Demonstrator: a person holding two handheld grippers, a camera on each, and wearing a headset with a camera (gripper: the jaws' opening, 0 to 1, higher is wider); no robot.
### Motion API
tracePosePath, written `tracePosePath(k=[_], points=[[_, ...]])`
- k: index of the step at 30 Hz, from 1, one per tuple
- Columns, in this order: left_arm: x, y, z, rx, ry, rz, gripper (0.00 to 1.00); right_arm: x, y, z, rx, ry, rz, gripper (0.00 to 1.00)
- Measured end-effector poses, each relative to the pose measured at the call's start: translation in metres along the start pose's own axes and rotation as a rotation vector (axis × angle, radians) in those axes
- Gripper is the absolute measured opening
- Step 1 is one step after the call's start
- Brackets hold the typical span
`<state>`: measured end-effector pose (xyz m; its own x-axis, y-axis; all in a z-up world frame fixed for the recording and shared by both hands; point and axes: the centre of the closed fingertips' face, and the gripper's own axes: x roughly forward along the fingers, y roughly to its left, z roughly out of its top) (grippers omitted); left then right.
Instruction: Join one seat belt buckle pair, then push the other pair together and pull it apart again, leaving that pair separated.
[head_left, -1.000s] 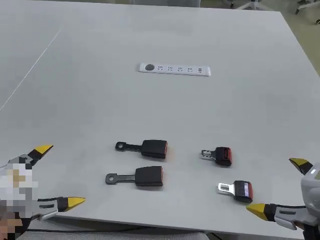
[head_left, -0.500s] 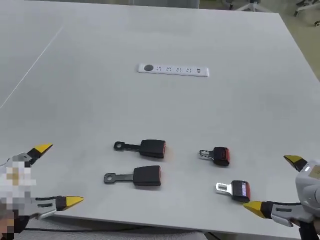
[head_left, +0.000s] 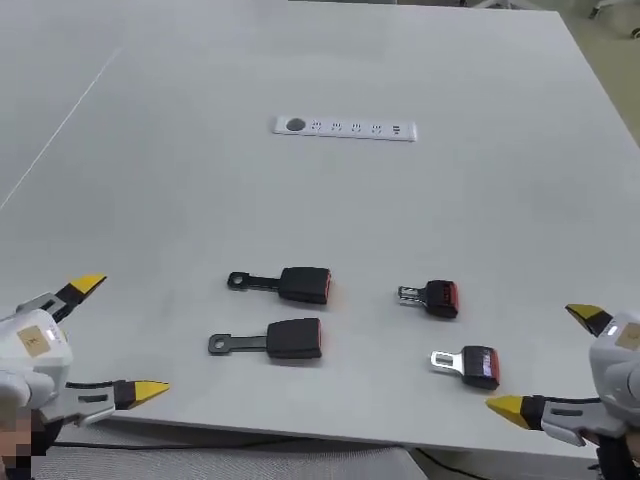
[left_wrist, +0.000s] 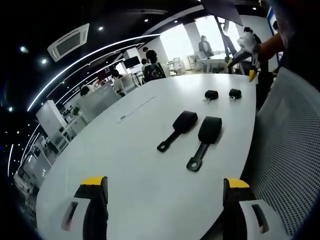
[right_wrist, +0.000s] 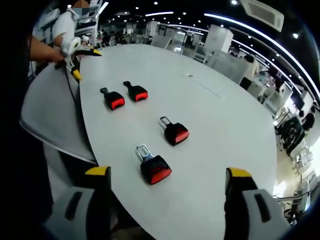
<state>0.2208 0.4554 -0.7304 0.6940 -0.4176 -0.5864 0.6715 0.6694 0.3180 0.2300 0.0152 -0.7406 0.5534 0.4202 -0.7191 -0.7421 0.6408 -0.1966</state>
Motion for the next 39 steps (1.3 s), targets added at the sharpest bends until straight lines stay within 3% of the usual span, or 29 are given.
tracePosePath(k=[9,13,16,19,22,27,29,31,34,36,38,39], points=[[-0.002,0.001,0.002,-0.003,-0.005,-0.007,1.0,-0.004,-0.004,0.001,0.002,0.001,-0.003,0.94],[-0.003,-0.003,-0.005,-0.005,0.047,-0.031,1.0,-0.004,-0.01,0.002,0.005,-0.001,-0.005,0.91],[-0.003,-0.005,-0.005,0.014,0.06,-0.049,1.0,-0.002,-0.014,0.004,-0.005,0.0,-0.008,0.89],[0.0,-0.007,-0.003,0.021,0.1,-0.085,0.98,0.001,-0.016,0.004,-0.015,0.014,0.001,0.88],[0.01,-0.017,0.01,0.018,0.093,-0.145,0.94,0.002,-0.016,0.005,-0.038,0.021,0.015,0.85],[0.029,-0.039,0.021,0.089,0.118,-0.236,0.89,0.004,-0.014,0.005,-0.089,0.034,0.056,0.8],[0.037,-0.043,0.032,0.057,0.11,-0.255,0.89,0.005,-0.014,0.004,-0.109,0.042,0.062,0.79],[0.044,-0.045,0.038,0.062,0.105,-0.275,0.86,0.006,-0.014,0.004,-0.127,0.048,0.066,0.78],[0.057,-0.049,0.048,0.111,0.124,-0.301,0.79,0.008,-0.011,0.004,-0.147,0.056,0.09,0.72],[0.067,-0.055,0.06,0.142,0.098,-0.325,0.78,0.011,-0.006,0.002,-0.176,0.07,0.115,0.71],[0.077,-0.057,0.062,0.159,0.111,-0.356,0.77,0.013,0.0,0.001,-0.201,0.079,0.145,0.69],[0.084,-0.059,0.061,0.199,0.127,-0.37,0.76,0.015,0.002,0.001,-0.211,0.087,0.152,0.69]])
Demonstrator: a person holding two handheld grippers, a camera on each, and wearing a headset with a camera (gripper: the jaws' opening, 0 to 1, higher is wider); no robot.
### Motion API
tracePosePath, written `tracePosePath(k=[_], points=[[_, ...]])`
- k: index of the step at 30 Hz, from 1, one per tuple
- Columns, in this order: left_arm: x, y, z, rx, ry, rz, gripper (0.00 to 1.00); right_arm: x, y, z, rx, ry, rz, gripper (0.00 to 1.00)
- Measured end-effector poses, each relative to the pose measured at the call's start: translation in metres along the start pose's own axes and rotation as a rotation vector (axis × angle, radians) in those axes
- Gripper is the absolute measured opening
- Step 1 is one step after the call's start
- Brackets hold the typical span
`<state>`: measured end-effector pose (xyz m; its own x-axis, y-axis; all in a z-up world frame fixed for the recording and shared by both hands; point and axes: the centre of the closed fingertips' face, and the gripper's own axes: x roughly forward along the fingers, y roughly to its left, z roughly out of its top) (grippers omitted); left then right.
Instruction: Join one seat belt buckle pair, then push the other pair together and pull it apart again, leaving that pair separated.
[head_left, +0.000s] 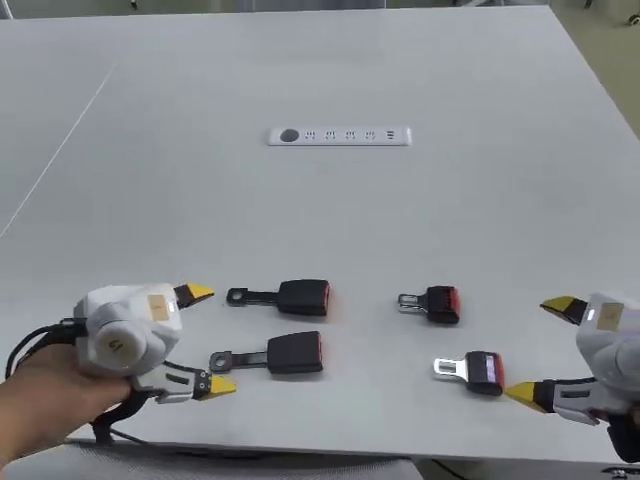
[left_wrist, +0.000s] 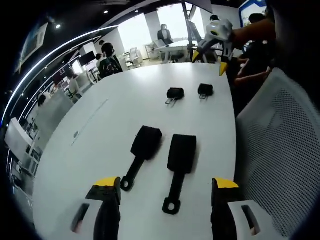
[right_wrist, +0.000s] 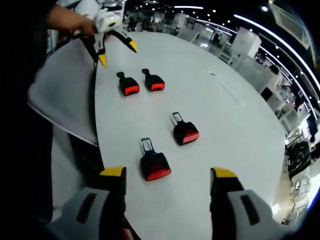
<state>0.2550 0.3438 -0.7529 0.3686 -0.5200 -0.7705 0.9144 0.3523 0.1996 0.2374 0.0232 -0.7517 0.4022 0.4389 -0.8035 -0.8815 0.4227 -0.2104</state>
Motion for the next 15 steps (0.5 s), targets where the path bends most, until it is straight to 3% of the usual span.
tracePosePath(k=[3,5,9,15], points=[[0.012,-0.002,0.002,0.032,0.041,-0.029,0.69,0.006,0.003,-0.001,-0.036,0.015,0.02,0.68],[0.02,-0.006,0.006,0.048,0.033,-0.053,0.65,0.009,0.003,-0.003,-0.055,0.029,0.028,0.66],[0.034,-0.014,0.007,0.074,0.07,-0.104,0.58,0.016,0.006,-0.004,-0.085,0.034,0.071,0.61],[0.052,-0.022,0.011,0.072,0.101,-0.154,0.54,0.035,0.018,-0.013,-0.15,0.065,0.17,0.54]])
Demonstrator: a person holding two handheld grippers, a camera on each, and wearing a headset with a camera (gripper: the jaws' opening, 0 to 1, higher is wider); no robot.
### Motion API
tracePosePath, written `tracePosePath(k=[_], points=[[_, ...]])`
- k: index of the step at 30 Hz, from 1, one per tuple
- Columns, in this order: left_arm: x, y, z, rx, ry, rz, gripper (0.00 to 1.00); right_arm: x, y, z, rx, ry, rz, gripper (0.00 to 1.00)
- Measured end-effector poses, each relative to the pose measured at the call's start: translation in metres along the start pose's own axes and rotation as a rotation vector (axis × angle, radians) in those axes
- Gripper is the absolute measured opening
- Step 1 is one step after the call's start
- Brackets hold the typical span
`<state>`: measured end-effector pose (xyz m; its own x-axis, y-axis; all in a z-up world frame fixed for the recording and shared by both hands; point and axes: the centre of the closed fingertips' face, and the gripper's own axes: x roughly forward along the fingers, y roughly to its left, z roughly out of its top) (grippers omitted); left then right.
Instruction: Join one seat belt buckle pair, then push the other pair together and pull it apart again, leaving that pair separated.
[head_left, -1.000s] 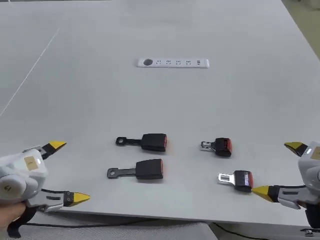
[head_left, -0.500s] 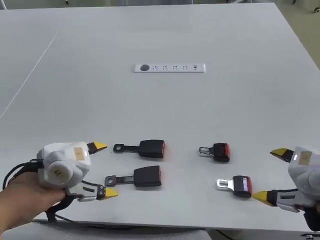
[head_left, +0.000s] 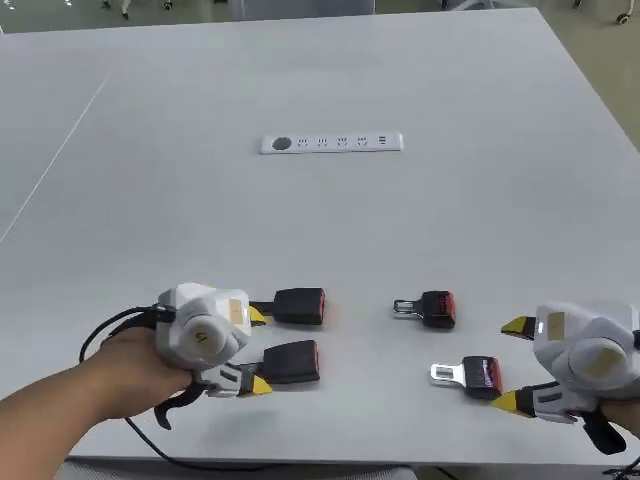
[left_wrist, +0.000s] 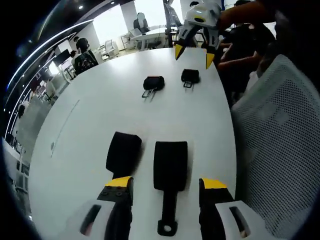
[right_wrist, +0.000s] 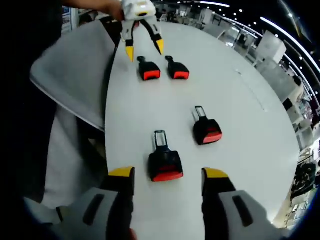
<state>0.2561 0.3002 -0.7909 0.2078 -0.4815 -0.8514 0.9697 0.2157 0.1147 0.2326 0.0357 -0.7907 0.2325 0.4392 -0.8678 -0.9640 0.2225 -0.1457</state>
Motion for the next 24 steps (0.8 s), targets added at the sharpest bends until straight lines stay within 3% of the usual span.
tracePosePath(k=[4,9,16,18,21,23,24], points=[[0.011,-0.004,0.005,0.013,0.009,-0.028,0.52,0.011,0.002,-0.005,-0.014,0.015,0.042,0.45],[0.021,-0.01,0.007,0.026,0.022,-0.062,0.47,0.024,0.005,-0.01,-0.021,0.035,0.091,0.42],[0.029,-0.014,0.003,0.075,0.053,-0.086,0.42,0.036,0.004,-0.014,-0.035,0.06,0.122,0.39],[0.031,-0.015,-0.003,0.108,0.084,-0.099,0.4,0.038,0.003,-0.012,-0.025,0.056,0.127,0.36],[0.031,-0.012,-0.005,0.113,0.083,-0.093,0.37,0.038,0.005,-0.01,-0.04,0.068,0.142,0.35],[0.032,-0.012,-0.007,0.153,0.1,-0.095,0.34,0.038,0.005,-0.011,-0.053,0.073,0.15,0.35],[0.032,-0.011,-0.007,0.223,0.113,-0.098,0.34,0.038,0.005,-0.011,-0.05,0.073,0.154,0.35]])
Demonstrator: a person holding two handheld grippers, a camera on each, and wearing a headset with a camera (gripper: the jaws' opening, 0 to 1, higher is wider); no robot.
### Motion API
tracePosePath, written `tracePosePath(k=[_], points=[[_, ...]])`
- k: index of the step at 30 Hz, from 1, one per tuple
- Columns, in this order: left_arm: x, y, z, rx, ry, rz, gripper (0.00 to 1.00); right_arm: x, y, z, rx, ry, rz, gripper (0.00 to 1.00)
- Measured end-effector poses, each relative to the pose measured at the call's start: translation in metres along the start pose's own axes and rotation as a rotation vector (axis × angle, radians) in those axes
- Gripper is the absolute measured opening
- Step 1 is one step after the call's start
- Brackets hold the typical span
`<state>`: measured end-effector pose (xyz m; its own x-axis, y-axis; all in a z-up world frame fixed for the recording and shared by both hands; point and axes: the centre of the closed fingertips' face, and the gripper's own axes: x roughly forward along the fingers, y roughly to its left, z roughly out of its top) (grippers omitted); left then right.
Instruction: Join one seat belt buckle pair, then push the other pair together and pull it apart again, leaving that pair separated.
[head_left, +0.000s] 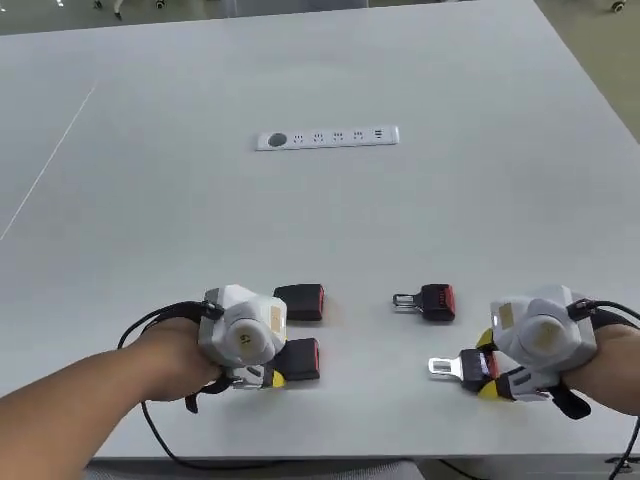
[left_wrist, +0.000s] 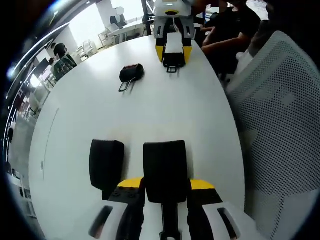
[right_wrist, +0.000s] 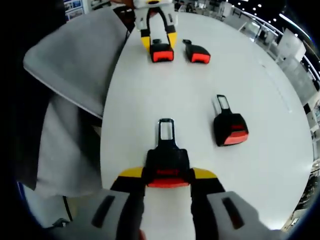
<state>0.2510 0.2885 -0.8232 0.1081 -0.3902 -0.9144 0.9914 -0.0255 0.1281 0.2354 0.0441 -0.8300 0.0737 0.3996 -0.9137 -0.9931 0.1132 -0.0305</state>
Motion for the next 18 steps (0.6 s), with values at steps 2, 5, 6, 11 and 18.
tracePosePath(k=[2,5,6,11,18], points=[[0.001,-0.001,0.001,0.006,0.013,-0.003,0.34,0.0,-0.001,-0.001,0.008,-0.004,0.011,0.35],[0.002,0.002,0.003,-0.02,0.013,-0.012,0.33,0.001,-0.002,-0.001,0.023,-0.009,0.019,0.35],[0.002,0.002,0.002,-0.03,0.008,-0.012,0.33,0.001,-0.002,-0.001,0.021,-0.01,0.02,0.35],[0.002,0.001,0.002,-0.079,-0.015,-0.007,0.33,0.002,-0.001,0.002,0.032,0.003,0.012,0.35],[0.002,0.001,0.002,-0.085,-0.009,-0.008,0.33,0.008,0.001,0.018,0.019,0.0,0.0,0.35]])
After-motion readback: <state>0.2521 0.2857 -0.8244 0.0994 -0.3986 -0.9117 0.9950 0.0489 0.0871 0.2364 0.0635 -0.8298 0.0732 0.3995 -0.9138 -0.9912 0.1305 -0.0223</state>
